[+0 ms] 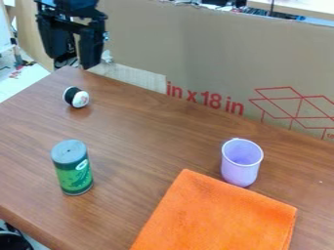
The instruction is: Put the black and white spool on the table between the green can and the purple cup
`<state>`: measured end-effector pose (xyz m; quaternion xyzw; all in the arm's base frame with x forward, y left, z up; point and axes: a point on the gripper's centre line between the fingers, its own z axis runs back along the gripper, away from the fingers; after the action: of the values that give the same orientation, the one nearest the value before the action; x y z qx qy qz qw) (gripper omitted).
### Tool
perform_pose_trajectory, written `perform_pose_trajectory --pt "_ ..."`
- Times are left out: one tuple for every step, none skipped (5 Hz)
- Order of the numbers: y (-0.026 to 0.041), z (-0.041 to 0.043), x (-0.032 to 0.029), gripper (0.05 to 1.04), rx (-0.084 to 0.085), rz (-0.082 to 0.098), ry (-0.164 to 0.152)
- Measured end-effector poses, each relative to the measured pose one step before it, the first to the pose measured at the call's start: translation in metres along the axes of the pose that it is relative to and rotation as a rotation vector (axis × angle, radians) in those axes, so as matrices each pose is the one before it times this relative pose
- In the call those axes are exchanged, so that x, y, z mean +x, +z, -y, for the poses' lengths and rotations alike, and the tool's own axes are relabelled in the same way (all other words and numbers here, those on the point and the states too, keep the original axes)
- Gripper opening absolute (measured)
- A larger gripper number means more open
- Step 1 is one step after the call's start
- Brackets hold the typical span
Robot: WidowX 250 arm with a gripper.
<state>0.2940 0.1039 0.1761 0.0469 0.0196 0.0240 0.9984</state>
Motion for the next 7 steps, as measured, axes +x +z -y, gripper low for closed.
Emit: perform_pose_trajectory --pt "-0.01038 -0.03130 0.01988 1.001 0.0357 0.0140 -0.0285" --pt "-0.00820 -0.02262 0.01481 1.001 0.0123 0.0230 -0.0504" --pt "-0.01852 -0.01930 0.01130 1.001 -0.0518 0.0033 -0.0236" --pt "-0.02249 -0.01256 0.01541 1.001 -0.0442 -0.0571 -0.0757" --pt "-0.01945 -0.00576 0.01360 1.001 -0.0315 -0.0186 -0.0920" --pt "-0.01224 -0.00246 0.01170 1.001 -0.0372 0.0043 -0.0665" --pt "-0.01370 -0.00249 0.00066 1.001 -0.0218 -0.0449 -0.0159"
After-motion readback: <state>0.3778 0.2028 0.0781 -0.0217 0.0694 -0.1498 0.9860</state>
